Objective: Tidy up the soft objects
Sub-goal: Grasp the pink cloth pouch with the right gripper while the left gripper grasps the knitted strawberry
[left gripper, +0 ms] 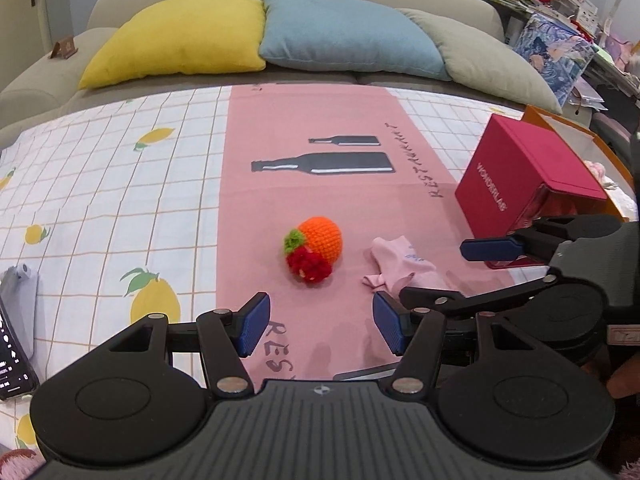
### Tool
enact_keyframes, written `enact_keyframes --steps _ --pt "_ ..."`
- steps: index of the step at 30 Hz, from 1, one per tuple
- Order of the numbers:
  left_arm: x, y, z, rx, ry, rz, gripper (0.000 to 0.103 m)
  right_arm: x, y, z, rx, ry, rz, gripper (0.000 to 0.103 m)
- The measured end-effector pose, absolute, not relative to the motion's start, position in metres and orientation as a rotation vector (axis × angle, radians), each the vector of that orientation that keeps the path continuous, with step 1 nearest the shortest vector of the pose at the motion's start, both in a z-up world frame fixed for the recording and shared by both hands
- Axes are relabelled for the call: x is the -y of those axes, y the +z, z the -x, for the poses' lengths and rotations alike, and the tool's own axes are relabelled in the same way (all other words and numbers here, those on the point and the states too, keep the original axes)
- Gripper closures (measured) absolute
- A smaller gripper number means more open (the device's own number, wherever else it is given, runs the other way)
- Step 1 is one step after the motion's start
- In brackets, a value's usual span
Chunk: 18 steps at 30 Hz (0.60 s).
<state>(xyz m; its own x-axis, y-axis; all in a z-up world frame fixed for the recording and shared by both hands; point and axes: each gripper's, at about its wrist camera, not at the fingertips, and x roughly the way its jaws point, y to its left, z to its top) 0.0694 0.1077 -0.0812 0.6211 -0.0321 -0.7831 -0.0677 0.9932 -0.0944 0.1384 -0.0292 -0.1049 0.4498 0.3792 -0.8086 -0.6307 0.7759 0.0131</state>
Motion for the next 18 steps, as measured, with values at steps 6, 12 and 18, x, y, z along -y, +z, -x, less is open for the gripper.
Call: enact_keyframes --steps 6,12,18 --pt "-0.111 -0.086 -0.073 -0.907 0.021 0.121 0.033 0.020 -0.123 -0.153 -0.971 0.624 0.305 0.048" --pt "-0.112 -0.091 -0.078 -0.880 0.005 0.099 0.033 0.017 -0.135 -0.161 -1.018 0.624 0.287 0.065" --pt "-0.106 -0.098 -0.088 -0.856 -0.008 0.025 0.032 0.013 -0.135 -0.161 -0.990 0.650 0.312 0.081"
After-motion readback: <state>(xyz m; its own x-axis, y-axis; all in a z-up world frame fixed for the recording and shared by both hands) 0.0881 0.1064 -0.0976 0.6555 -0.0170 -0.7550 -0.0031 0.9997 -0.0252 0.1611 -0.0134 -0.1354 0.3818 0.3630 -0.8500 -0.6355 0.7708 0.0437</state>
